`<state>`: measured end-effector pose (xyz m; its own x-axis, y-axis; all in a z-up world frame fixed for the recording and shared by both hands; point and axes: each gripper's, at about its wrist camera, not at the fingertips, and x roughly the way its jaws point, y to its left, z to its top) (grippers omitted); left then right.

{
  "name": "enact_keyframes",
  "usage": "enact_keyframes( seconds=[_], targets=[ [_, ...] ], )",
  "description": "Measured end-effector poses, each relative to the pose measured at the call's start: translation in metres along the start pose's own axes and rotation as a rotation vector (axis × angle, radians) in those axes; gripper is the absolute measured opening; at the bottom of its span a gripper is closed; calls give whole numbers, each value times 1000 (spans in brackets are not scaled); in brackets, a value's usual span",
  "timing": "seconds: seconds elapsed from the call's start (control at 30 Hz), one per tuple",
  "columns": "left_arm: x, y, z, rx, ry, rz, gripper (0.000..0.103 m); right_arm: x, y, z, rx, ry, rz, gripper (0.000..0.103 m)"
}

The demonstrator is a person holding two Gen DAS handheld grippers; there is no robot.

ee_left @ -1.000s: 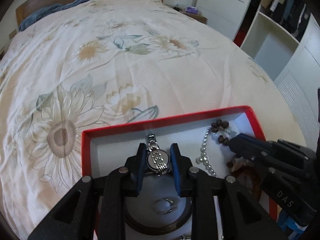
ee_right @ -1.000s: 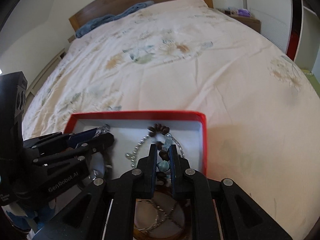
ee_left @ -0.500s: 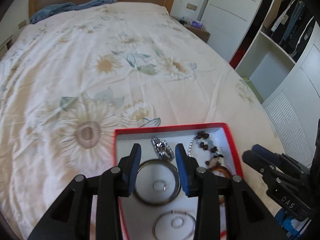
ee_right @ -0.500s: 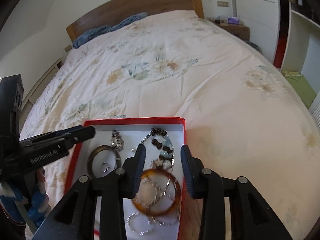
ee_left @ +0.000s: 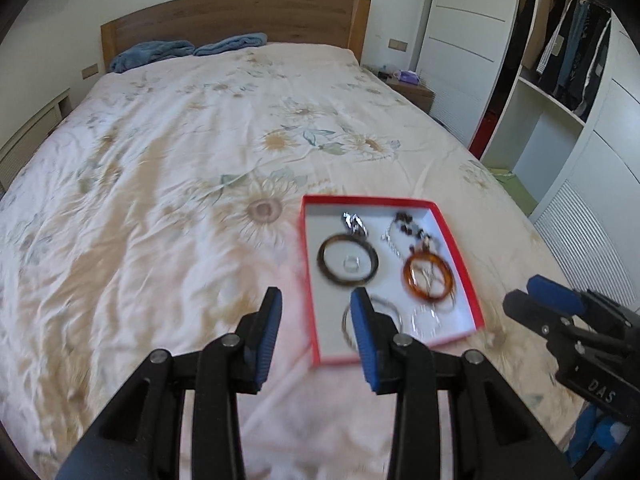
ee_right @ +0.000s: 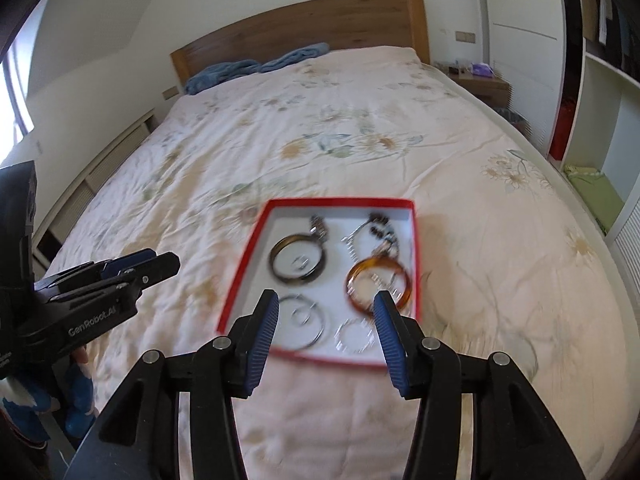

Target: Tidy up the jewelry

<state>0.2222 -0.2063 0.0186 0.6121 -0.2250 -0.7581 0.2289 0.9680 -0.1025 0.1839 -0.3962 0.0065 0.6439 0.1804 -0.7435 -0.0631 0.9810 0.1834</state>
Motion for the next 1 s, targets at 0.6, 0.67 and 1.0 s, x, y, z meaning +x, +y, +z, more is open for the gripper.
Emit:
enact_keyframes(
  seconds=[0.6,0.67,1.0],
  targets=[
    [-174,31,-81,26,-172,176,34,-105,94,-64,-103,-100,24,56],
    [-188,34,-89,22,-190,180,34,-116,104,-71,-111,-114,29,58],
    [-242,50,-127,-9,-259,209,50,-151,138,-103,-150,-147,42,64]
  ],
)
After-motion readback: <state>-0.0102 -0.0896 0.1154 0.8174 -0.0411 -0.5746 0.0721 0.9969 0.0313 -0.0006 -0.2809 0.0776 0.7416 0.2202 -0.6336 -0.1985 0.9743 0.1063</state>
